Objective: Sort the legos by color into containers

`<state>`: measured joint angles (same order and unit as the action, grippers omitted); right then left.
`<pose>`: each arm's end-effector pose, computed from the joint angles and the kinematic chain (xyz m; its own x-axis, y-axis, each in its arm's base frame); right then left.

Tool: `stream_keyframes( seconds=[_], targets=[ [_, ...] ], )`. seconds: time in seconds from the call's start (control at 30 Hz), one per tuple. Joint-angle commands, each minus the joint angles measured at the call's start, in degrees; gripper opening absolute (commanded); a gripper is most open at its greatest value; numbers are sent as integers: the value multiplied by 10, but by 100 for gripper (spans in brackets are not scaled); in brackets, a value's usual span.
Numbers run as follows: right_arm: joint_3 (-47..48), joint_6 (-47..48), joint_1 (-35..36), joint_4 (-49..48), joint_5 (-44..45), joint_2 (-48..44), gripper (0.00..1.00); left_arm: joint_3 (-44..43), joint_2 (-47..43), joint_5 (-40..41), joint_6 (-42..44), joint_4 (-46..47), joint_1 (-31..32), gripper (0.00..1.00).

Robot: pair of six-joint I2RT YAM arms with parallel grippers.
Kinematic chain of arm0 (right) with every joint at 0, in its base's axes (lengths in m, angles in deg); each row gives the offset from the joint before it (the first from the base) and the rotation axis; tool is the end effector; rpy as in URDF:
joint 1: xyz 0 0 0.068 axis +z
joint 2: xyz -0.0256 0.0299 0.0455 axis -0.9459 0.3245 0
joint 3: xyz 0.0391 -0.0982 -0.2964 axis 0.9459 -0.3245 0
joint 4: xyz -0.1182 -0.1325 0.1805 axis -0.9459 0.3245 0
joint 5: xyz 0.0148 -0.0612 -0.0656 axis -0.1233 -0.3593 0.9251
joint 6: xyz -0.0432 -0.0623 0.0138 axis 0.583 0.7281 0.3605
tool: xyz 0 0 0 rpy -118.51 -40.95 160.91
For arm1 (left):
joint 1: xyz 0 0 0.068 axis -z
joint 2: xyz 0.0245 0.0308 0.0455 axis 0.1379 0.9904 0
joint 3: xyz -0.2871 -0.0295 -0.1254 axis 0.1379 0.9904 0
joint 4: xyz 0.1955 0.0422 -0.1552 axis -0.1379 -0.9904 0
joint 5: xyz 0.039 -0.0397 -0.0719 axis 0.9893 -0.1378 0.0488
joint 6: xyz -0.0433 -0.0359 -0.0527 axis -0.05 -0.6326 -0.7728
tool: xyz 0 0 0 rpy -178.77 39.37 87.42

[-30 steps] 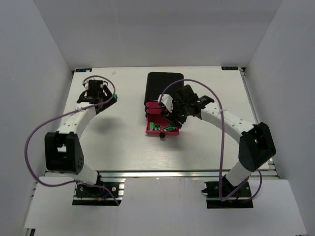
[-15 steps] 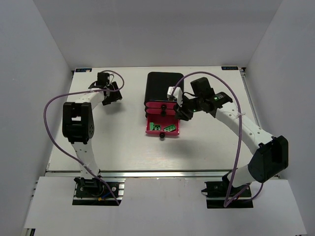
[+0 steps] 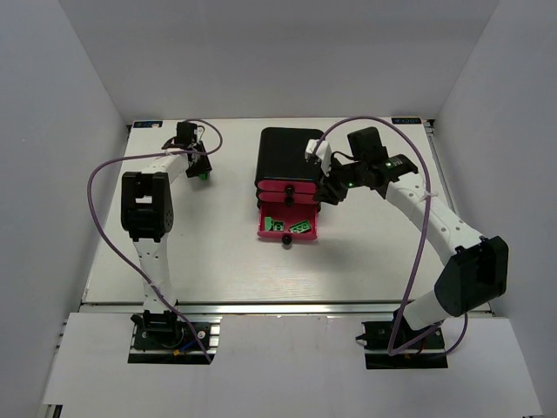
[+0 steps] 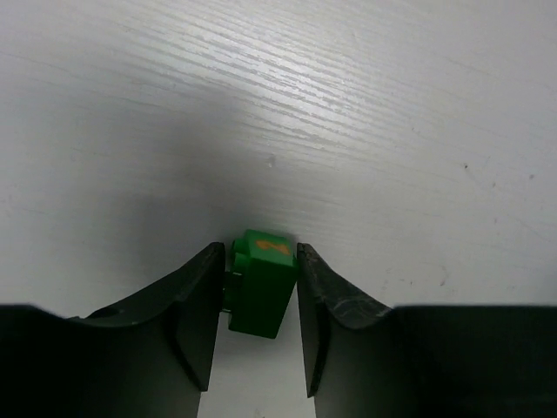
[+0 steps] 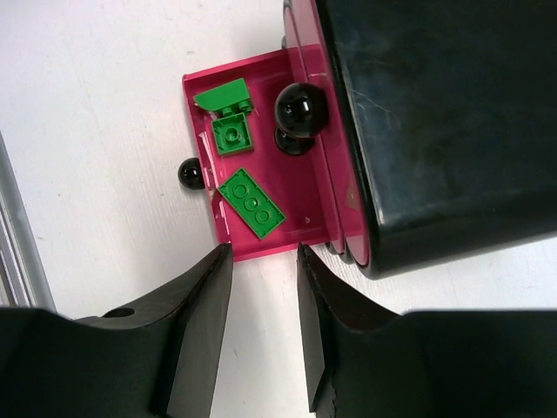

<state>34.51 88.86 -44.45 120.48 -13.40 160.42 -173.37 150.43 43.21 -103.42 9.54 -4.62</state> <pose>0.2811 0.1795 0.3561 -0.0783 -0.5998 -0.7963 -0.9474 0.2933 -0.1278 0.5153 -0.0254 0.1774 -0.7752 -0.2859 -0.5633 -0.2524 0.9576 -0.1387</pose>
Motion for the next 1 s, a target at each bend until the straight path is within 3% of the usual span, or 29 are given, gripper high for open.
stream_keyframes(
  seconds=[0.0, 0.13, 0.2, 0.23, 0.33, 0.5, 0.6, 0.63, 0.7, 0.8, 0.97],
  targets=[
    [24, -11, -7, -5, -20, 4, 41, -13, -9, 1, 4, -12, 3, 47],
    [20, -25, -14, -8, -26, 4, 41, 12, -56, -12, -7, -7, 8, 30],
    [12, -36, -13, -21, -19, 2, 41, 42, -92, -29, -14, -5, 8, 27],
    [7, -45, -14, -31, -11, -1, 46, 58, -139, -38, -23, -3, 15, 25],
    [-13, -76, -12, -75, 18, -9, 58, 160, -225, -128, -50, 35, 26, 22],
    [-35, -105, -12, -126, 41, -17, 54, 301, -415, -289, -65, 65, 52, 21],
    [-36, -122, -12, -141, 39, -14, 40, 381, -501, -362, -63, 86, 65, 21],
    [-34, -126, -12, -144, 39, -12, 20, 400, -520, -376, -58, 96, 71, 20],
    [-29, -144, -13, -148, 41, -7, 0, 447, -564, -391, -55, 107, 79, 19],
    [-25, -163, -12, -159, 52, -8, 0, 476, -584, -397, -49, 123, 107, 10],
    [-39, -167, -13, -197, 74, -33, 0, 484, -566, -360, -58, 181, 165, 10]
  ],
)
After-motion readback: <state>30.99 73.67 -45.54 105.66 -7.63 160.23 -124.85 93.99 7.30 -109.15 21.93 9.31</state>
